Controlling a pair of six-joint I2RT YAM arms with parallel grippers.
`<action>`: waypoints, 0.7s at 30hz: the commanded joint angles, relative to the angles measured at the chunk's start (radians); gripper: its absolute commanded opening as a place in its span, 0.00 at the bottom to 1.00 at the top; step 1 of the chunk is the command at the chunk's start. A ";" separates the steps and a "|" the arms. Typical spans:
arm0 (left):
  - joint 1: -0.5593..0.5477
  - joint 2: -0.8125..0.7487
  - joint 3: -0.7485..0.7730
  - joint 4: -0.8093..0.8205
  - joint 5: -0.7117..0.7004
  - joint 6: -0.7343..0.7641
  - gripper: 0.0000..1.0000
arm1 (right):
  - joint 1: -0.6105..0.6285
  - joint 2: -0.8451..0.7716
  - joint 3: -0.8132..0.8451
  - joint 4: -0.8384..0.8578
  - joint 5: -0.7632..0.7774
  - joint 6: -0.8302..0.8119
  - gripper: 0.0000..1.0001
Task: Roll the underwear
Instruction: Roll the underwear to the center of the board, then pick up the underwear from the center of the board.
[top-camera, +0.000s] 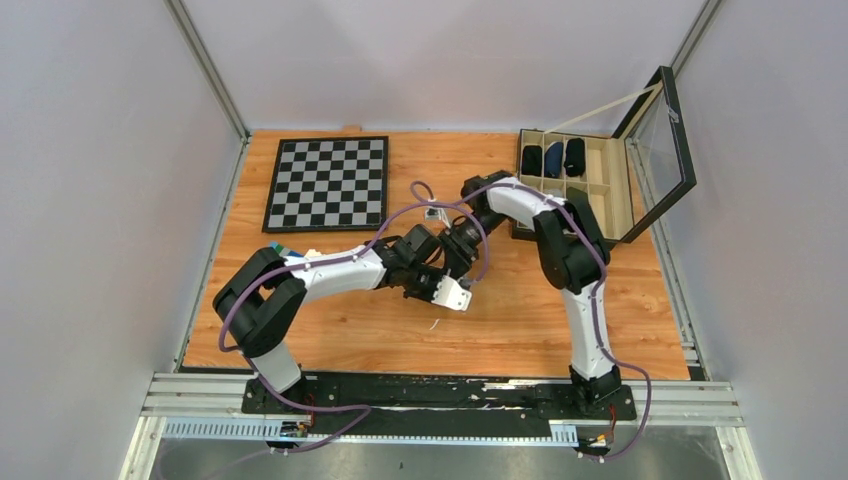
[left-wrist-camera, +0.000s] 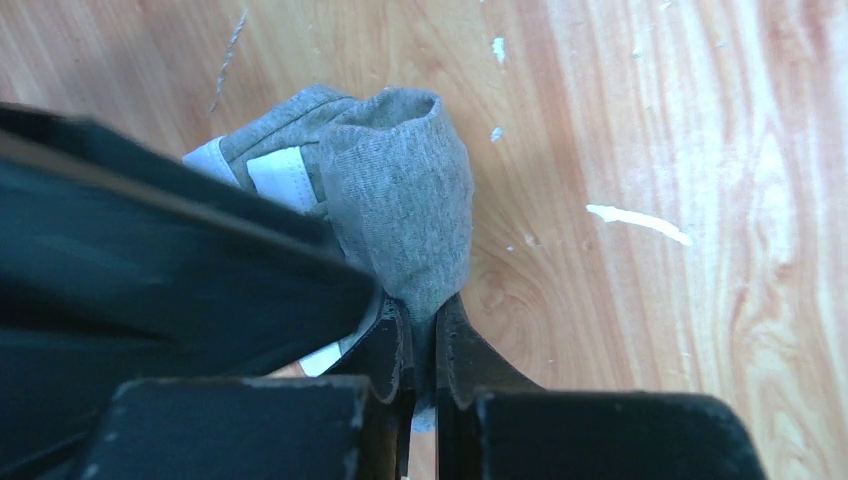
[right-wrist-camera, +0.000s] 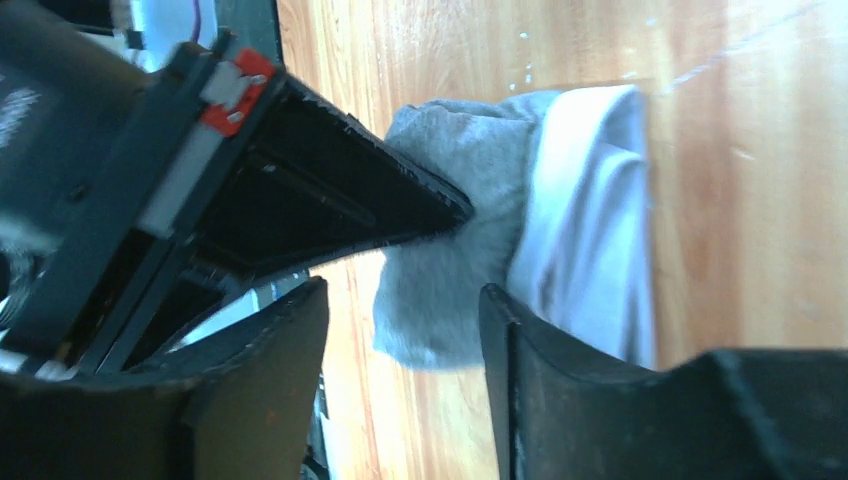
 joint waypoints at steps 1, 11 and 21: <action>-0.012 0.008 0.034 -0.166 0.080 -0.072 0.00 | -0.109 -0.182 0.048 -0.007 0.058 -0.022 0.61; 0.040 0.097 0.175 -0.456 0.256 -0.164 0.00 | -0.331 -0.827 -0.308 0.383 0.291 0.015 0.72; 0.227 0.524 0.608 -0.915 0.582 -0.088 0.00 | -0.333 -0.850 -0.399 0.076 0.119 -0.150 1.00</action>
